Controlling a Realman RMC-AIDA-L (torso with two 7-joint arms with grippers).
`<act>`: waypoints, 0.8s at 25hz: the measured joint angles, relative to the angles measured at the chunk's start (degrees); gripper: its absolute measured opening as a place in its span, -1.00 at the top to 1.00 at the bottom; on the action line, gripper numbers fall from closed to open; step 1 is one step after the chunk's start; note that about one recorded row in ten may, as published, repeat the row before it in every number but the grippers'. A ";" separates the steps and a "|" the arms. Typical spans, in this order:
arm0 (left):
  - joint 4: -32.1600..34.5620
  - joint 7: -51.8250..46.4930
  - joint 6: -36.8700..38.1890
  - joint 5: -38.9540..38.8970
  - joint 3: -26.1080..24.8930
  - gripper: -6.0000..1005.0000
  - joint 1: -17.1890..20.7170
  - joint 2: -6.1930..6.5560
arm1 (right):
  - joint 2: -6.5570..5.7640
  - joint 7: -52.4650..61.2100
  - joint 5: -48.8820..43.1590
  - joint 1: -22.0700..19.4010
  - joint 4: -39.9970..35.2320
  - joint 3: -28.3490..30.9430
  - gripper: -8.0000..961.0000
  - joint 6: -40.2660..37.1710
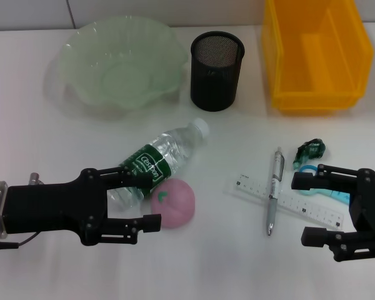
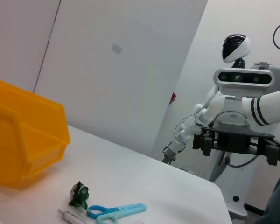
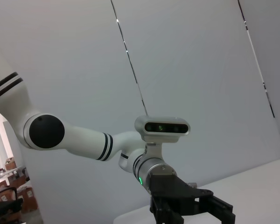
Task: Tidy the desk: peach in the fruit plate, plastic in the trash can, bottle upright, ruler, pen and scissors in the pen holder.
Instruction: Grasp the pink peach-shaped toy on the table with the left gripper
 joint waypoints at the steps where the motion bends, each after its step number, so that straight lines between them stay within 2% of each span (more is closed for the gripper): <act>1: 0.00 0.00 0.00 0.00 0.00 -0.65 0.00 -0.02 | 0.00 -0.01 0.00 -0.01 0.00 0.05 -0.72 0.00; 16: 0.54 -0.36 0.20 -0.09 -0.01 -0.64 0.00 -0.09 | -0.27 -0.04 -0.01 -0.52 0.10 0.93 -0.69 0.04; 17: 2.83 -2.31 0.21 -0.09 0.00 -0.64 -0.01 -0.18 | -0.45 -0.04 0.00 -0.69 0.10 1.49 -0.69 0.06; 19: 2.83 -2.31 0.21 -0.09 0.00 -0.63 -0.01 -0.18 | -0.87 -0.04 -0.01 -1.22 0.08 3.09 -0.69 0.10; 20: 13.81 -11.14 -0.13 1.25 0.46 -0.63 -1.64 -0.91 | -1.08 -0.04 0.00 -1.60 0.05 3.91 -0.69 0.13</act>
